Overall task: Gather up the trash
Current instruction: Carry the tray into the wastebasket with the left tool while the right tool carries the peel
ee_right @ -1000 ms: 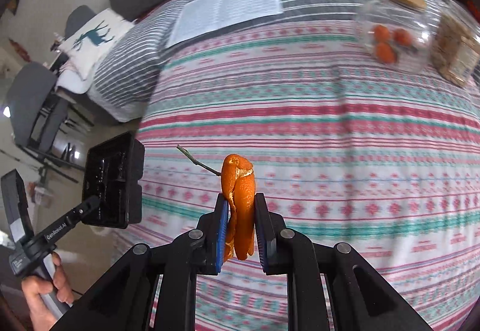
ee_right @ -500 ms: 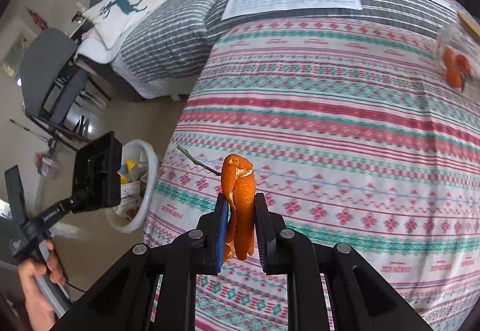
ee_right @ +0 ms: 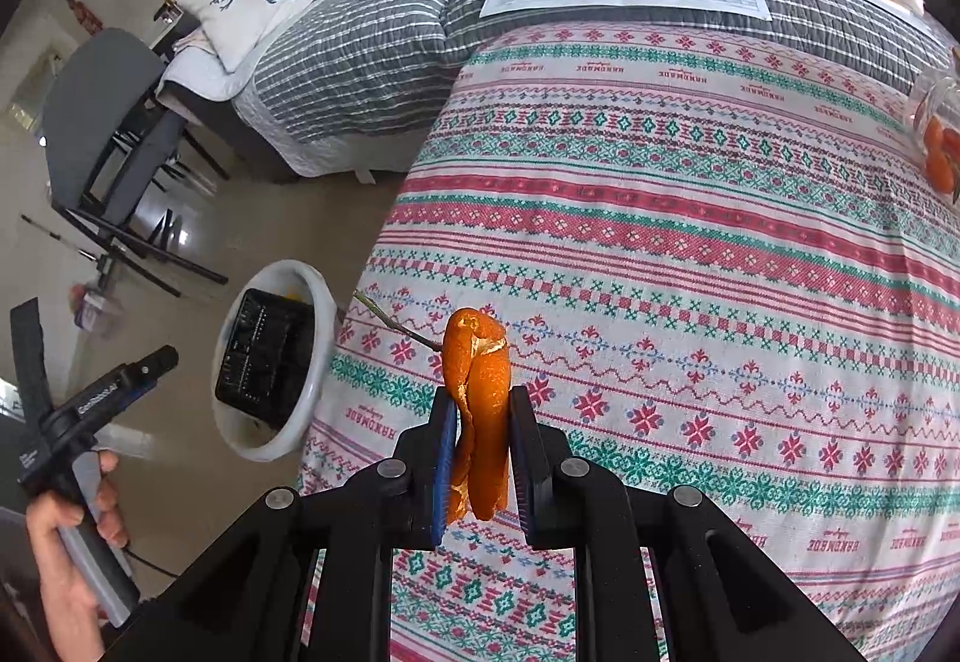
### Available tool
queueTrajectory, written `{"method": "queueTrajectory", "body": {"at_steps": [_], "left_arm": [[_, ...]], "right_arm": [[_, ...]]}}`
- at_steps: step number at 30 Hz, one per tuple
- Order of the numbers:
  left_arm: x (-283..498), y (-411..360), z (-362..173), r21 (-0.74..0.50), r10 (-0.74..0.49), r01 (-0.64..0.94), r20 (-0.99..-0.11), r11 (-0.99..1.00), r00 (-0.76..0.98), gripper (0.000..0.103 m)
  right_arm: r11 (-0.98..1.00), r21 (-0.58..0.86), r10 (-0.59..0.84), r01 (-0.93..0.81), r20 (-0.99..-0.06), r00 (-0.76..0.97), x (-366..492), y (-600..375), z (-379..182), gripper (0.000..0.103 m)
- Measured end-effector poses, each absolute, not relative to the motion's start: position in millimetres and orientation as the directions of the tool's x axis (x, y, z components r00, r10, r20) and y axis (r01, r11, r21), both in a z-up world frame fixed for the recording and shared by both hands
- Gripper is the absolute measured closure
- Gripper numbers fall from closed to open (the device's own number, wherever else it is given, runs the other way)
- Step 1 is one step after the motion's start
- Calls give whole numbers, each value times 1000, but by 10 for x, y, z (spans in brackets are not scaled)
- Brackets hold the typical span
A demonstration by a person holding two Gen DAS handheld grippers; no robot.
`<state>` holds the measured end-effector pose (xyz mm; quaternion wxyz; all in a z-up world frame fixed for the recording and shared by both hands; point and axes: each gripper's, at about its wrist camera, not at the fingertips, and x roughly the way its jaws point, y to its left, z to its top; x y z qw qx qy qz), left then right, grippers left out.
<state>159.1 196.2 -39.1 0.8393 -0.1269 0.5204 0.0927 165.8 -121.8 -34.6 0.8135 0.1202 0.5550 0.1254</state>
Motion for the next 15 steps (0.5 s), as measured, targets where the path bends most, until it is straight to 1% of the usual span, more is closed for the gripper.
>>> {"method": "queueTrajectory", "body": {"at_steps": [2, 5, 8, 15], "left_arm": [[1564, 1941, -381, -111, 26, -283, -898, 953, 439, 20], [1525, 1905, -383, -84, 39, -267, -905, 960, 423, 15], [1484, 1895, -392, -41, 75, -268, -910, 962, 408, 3], [1395, 2032, -416, 33, 144, -286, -915, 958, 377, 2]], "right_arm": [[940, 332, 336, -74, -874, 351, 1656, -1208, -350, 85], [942, 324, 335, -91, -874, 351, 1658, -1144, -347, 85], [941, 321, 337, -105, -876, 344, 1653, -1063, -360, 85], [935, 316, 353, -162, -876, 328, 1675, -725, -385, 85]]}}
